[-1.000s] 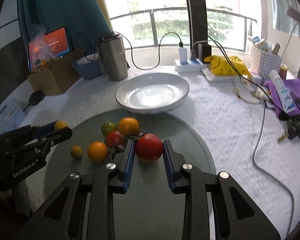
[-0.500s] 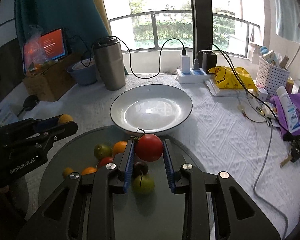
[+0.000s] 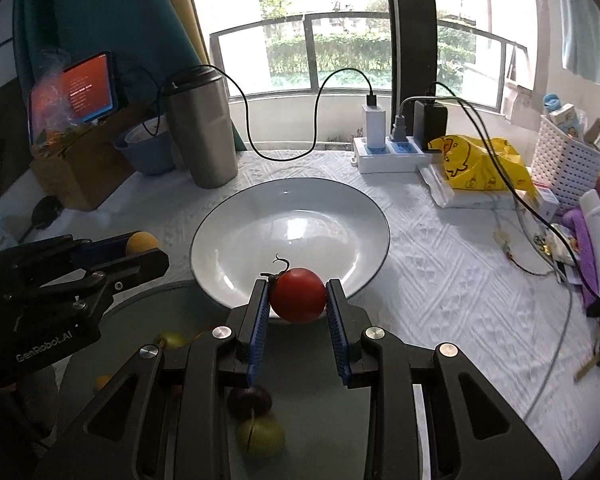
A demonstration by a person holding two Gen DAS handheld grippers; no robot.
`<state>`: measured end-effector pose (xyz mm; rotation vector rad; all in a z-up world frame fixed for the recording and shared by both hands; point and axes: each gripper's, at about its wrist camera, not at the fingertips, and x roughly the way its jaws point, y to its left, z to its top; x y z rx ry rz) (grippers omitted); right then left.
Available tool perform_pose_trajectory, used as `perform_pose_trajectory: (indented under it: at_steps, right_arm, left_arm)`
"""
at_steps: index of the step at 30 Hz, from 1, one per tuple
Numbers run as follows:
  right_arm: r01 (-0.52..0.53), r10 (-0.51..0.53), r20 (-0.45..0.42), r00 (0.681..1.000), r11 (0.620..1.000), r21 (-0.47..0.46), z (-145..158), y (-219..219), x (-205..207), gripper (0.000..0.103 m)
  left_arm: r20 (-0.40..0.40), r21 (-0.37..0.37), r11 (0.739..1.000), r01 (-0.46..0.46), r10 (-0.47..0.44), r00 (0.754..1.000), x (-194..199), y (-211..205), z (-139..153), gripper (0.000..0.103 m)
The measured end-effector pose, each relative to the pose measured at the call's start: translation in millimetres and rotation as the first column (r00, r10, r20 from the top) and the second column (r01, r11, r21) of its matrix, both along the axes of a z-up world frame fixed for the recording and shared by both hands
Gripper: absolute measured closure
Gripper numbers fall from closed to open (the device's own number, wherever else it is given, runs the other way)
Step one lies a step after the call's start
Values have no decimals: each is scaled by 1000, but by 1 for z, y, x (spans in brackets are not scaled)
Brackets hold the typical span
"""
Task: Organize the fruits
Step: 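Carry the red tomato and yellow fruit into the white bowl and open both tools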
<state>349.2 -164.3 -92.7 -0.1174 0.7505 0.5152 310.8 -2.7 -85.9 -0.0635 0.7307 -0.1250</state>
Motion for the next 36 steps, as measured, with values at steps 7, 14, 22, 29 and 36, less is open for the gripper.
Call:
perform_pose_trajectory:
  at_steps: [7,14,22,29,36]
  right_arm:
    - [6,-6,-22,1000,1000,1,-9,6,31,72]
    - [13,-14,-54,998,1000,-16,-23,8,51,72]
    - [27,-27,-62,998,1000,-2,-27,4,57,61]
    - [44,-44,-33,998,999,9,-14,0,50,53]
    - [44,-44,-4,999,999,16,2,-2,31,53]
  left_arm:
    - [-52,-9,1000,9,-9,999,36,-1,-11,74]
    - [-114,-42,999,-9,4,993,64,6,-24,74]
    - [-121,-62,998,-20,12,993,71,10,-22,67]
    - [-76,-66,997,-38,33,997,54,16,-10,58]
    - [-37,-66,996,-60,57,998,24,22,4,58]
